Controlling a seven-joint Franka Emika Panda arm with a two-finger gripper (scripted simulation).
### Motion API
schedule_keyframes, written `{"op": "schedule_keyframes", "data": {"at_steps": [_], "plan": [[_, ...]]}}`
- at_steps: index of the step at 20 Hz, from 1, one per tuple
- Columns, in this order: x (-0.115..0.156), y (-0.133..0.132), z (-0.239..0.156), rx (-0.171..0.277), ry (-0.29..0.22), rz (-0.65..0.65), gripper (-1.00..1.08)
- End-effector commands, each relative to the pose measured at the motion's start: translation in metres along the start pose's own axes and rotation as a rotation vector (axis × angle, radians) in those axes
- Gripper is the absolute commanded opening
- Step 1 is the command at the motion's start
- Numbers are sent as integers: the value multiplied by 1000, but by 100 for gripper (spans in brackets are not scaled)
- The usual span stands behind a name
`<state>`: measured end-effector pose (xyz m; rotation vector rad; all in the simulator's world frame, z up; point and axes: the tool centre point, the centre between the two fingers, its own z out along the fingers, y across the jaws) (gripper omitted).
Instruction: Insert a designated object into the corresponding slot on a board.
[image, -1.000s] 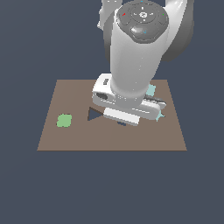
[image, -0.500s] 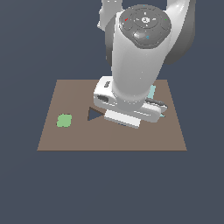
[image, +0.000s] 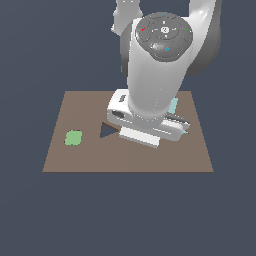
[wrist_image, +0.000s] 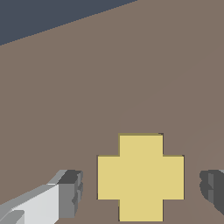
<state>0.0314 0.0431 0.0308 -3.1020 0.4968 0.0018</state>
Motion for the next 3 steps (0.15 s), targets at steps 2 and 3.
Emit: {"op": "schedule_keyframes", "data": {"at_steps": [2, 3], "plan": [[0, 0, 0, 0, 0, 0, 100], [0, 0, 0, 0, 0, 0, 100]]}}
